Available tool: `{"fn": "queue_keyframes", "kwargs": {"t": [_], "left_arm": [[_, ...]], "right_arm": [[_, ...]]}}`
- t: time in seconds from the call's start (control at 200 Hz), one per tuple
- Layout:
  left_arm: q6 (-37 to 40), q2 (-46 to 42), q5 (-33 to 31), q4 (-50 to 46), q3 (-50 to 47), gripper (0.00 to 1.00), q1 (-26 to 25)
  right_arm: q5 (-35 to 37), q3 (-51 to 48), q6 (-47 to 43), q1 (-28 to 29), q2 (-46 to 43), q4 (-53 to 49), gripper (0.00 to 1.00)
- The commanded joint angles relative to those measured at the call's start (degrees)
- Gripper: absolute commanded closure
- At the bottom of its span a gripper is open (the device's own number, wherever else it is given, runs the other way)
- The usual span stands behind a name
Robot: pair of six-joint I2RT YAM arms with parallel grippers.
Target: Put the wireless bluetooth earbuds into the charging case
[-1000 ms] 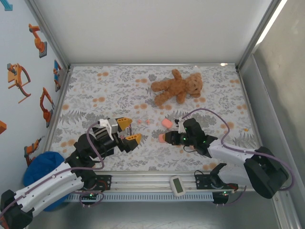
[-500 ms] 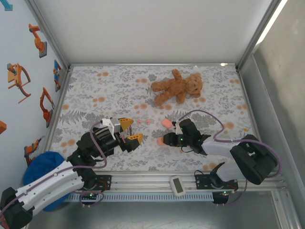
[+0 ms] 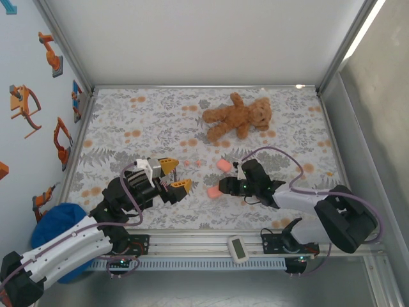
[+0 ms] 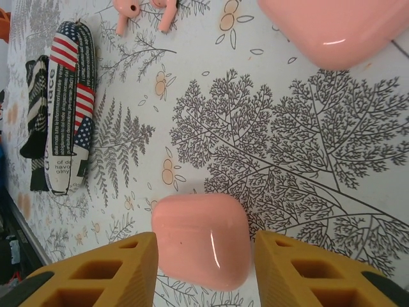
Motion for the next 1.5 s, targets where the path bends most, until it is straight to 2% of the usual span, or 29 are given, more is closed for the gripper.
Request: {"fn": "queue_keyframes", "kwargs": {"t": [0.0, 0.18, 0.331, 0.431, 0.541, 0.746, 0.886, 1.147, 1.497], "left_arm": [[0.32, -0.74, 0.28, 0.05, 0.23, 0.04, 0.00], [0.81, -0.65, -1.09, -0.38, 0.21, 0.04, -0.02], [1.03, -0.39, -3.17, -1.98, 0.56, 0.03, -0.06], [1.12, -0.31, -3.37, -2.11, 0.53, 0.03, -0.02], [1.30, -0.56, -3.57, -2.85, 0.78, 0.03, -0.04], [1.47, -1.76, -4.36, -3.81, 0.45, 0.03, 0.07], [1.43, -2.18, -4.61, -3.60, 0.00, 0.03, 0.05], [1.04, -2.95, -4.31, -3.68, -0.45, 0.03, 0.02], [0.59, -4.76, -4.49, -5.49, -0.59, 0.03, 0.07]], "right_arm": [[3.98, 3.57, -2.90, -0.39, -5.01, -8.46, 0.55], [11.01, 10.72, -9.93, -0.33, -12.37, -27.63, 0.49], [18.23, 18.89, -17.39, -0.32, -13.13, -43.54, 0.43], [20.99, 23.65, -21.06, -0.33, -12.59, -49.15, 0.40], [22.90, 27.53, -23.30, -0.33, -12.28, -53.91, 0.33], [28.17, 31.14, -20.61, -0.35, -9.61, -66.66, 0.23], [27.42, 27.55, -17.07, -0.34, -8.92, -66.82, 0.17], [25.33, 21.22, -14.98, -0.43, -3.84, -59.43, 0.03], [25.02, 20.99, -17.43, -3.23, 5.88, -52.14, 0.01]]}}
